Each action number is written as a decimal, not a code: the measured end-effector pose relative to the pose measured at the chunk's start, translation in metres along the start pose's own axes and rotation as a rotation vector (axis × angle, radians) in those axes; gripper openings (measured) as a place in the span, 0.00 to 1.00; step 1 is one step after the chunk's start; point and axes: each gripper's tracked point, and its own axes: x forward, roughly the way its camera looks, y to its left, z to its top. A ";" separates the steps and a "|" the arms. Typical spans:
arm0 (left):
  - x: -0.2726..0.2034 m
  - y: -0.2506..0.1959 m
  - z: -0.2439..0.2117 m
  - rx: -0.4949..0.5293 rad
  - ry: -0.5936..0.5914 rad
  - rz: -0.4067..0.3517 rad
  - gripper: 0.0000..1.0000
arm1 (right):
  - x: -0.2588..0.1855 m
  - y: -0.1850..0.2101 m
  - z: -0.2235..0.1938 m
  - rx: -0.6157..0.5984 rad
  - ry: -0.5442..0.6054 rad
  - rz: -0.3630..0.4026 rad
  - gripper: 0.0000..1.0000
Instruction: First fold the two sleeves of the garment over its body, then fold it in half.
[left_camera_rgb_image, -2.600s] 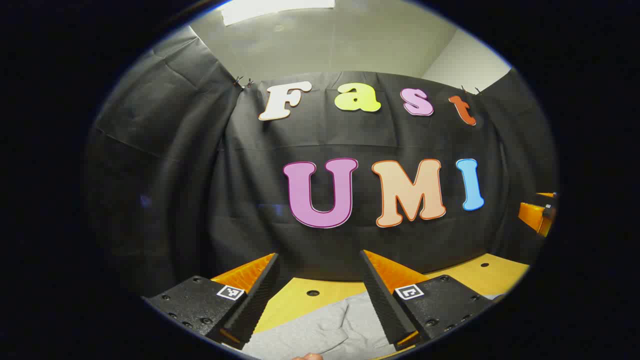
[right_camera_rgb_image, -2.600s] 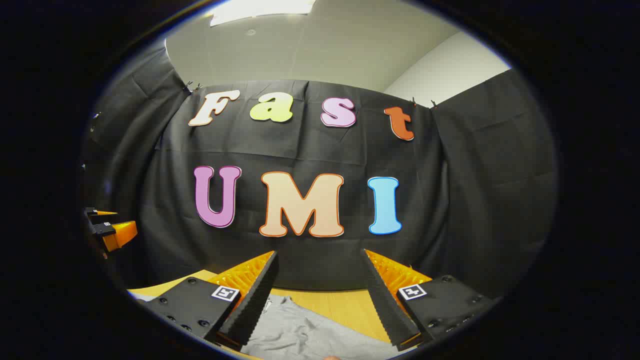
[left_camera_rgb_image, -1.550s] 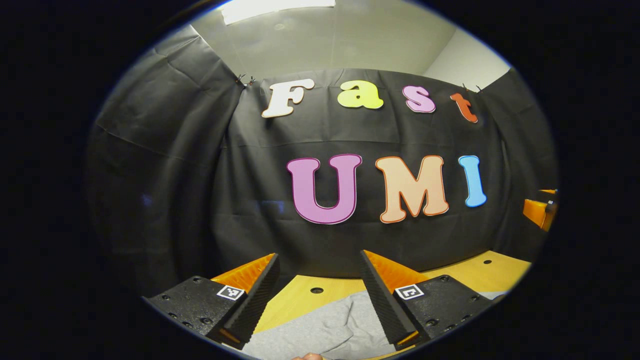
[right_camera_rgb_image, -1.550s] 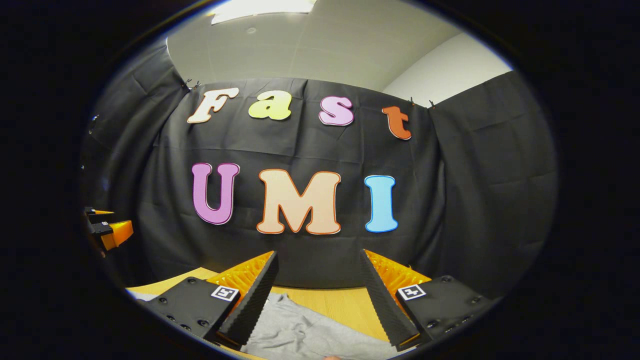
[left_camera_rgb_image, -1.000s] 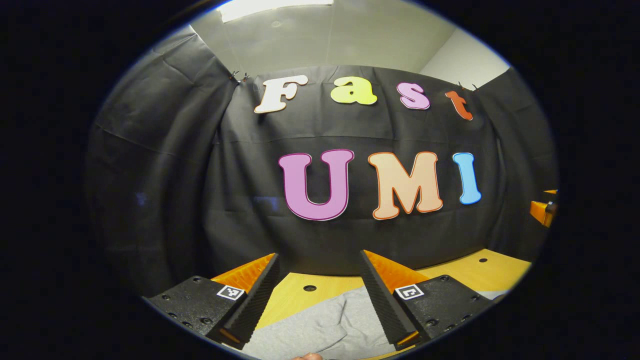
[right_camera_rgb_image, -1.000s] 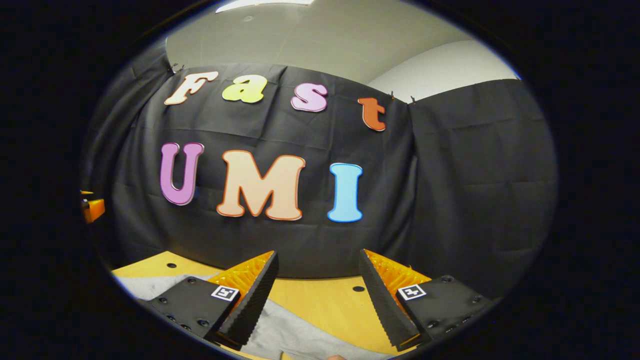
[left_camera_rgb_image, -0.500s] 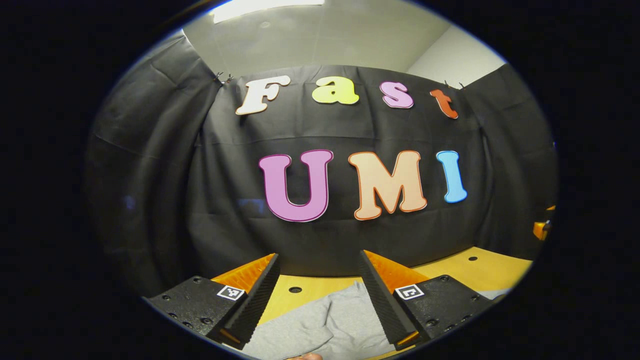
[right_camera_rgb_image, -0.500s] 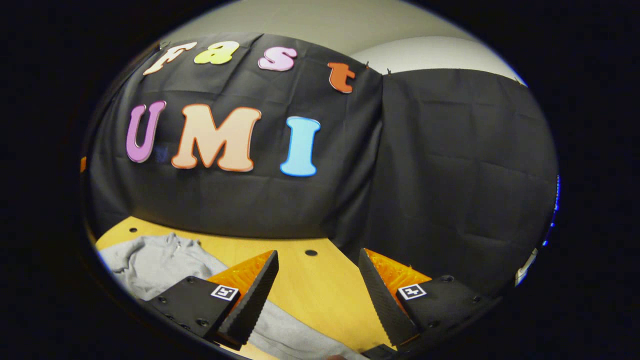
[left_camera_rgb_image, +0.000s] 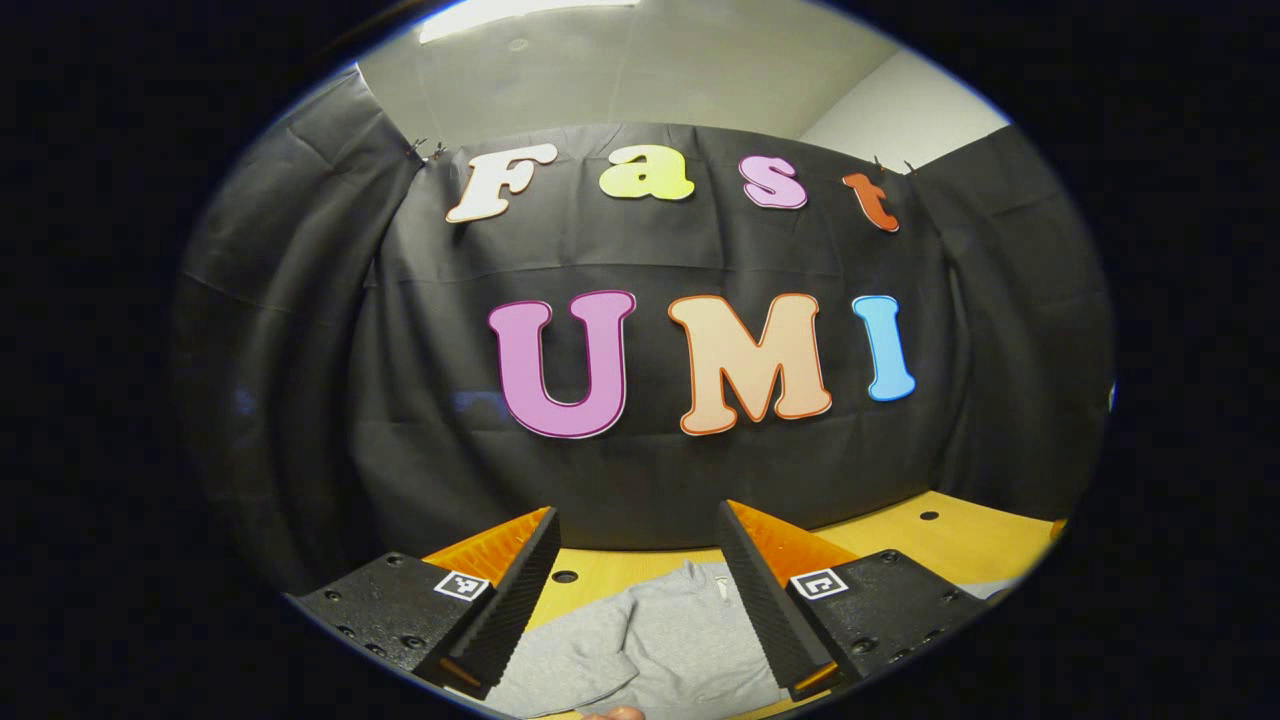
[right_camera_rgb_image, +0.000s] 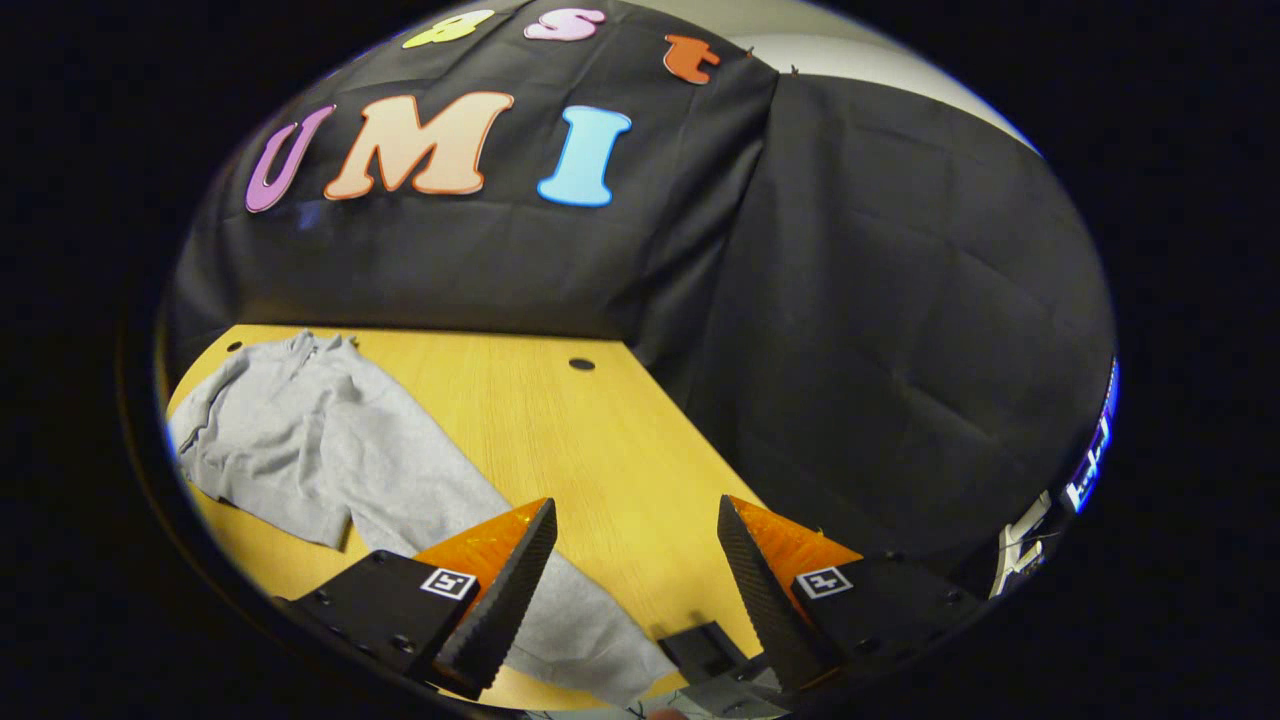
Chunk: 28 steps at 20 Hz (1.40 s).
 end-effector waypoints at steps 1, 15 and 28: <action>0.001 -0.002 -0.001 0.001 0.001 -0.002 0.93 | 0.002 0.000 -0.016 0.012 0.042 0.004 1.00; 0.008 -0.037 -0.005 0.018 0.022 -0.017 0.92 | -0.001 0.021 -0.150 0.101 0.452 0.122 1.00; 0.012 -0.077 -0.010 0.021 0.049 0.022 0.93 | 0.008 0.045 -0.133 0.199 0.472 0.263 0.03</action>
